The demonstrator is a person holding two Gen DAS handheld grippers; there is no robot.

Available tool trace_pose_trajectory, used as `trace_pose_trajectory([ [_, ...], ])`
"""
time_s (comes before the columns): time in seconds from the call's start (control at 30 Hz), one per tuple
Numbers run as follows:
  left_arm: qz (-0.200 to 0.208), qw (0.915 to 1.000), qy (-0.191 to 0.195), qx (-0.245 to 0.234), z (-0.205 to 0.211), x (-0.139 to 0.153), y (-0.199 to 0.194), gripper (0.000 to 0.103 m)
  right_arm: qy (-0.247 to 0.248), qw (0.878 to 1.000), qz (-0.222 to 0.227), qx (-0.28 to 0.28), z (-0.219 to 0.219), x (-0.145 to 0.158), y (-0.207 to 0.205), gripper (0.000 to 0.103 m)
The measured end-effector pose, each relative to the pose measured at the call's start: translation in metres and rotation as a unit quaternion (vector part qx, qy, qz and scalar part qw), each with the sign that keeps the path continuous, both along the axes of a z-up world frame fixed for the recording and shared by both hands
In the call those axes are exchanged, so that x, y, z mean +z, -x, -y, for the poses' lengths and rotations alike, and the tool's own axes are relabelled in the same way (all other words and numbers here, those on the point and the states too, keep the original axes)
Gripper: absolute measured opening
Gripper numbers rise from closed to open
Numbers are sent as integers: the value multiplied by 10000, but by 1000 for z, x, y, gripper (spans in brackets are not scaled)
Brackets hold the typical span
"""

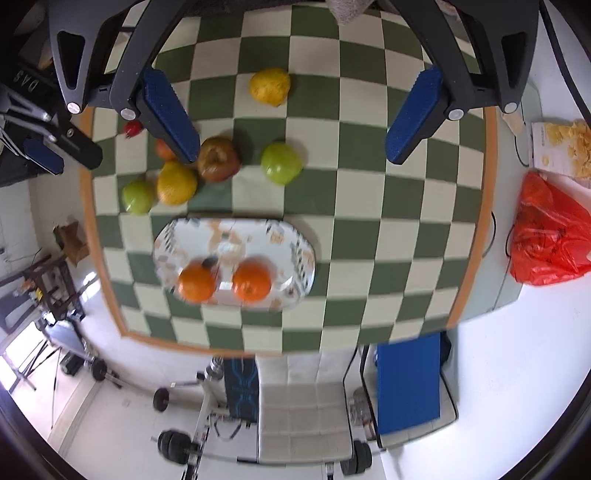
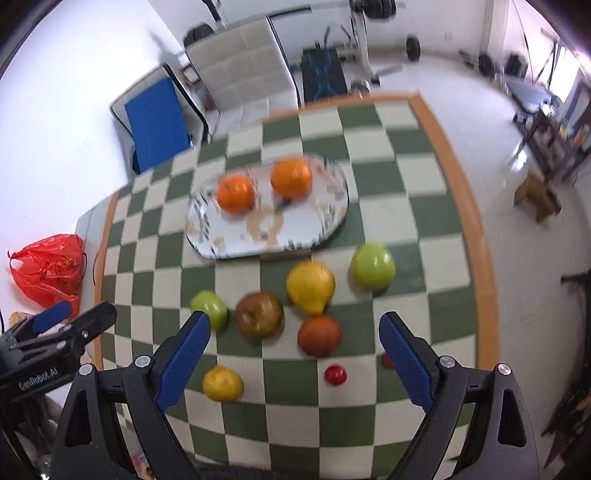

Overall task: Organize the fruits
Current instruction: 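Grasp the red-brown orange with the right tool while the left tool grasps the lemon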

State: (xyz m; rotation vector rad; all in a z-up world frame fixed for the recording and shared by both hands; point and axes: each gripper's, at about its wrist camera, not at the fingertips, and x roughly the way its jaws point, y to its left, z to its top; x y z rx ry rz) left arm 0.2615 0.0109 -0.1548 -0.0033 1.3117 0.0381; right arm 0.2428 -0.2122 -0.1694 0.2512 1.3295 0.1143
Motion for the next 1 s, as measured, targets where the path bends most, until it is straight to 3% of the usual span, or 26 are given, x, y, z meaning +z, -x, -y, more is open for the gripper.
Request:
trace_pose_trajectory([
  [0.2, -1328, 9911, 20, 9, 5, -100, 24, 103, -26, 9955, -947, -38, 8, -101, 0, 92],
  [0.37, -2107, 9774, 175, 5, 14, -161, 43, 102, -125, 9905, -1368, -73, 10, -150, -2, 84],
  [0.43, -2226, 9747, 188, -31, 18, -175, 45, 100, -162, 9890, -1472, -67, 8, -162, -4, 84],
  [0.5, -2356, 9714, 275, -136, 24, -190, 47, 84, -231, 9872, -1579, -37, 5, -174, -7, 80],
  [0.53, -2421, 9697, 275, -193, 28, -196, 48, 61, -263, 9863, -1625, -45, 4, -180, -7, 74],
  [0.57, -2488, 9678, 321, -229, 30, -201, 49, 55, -339, 9857, -1651, -31, 3, -185, -8, 70],
  [0.63, -2444, 9689, 283, -246, 33, -201, 50, 55, -484, 9832, -1759, 40, -3, -192, -8, 57],
  [0.83, -2162, 9761, 218, -68, 21, -191, 44, 55, -424, 9775, -1951, 675, -34, -191, 13, 57],
  [1.0, -2176, 9755, 310, 99, 15, -197, 45, 55, -420, 9769, -1982, 681, -42, -198, 23, 58],
])
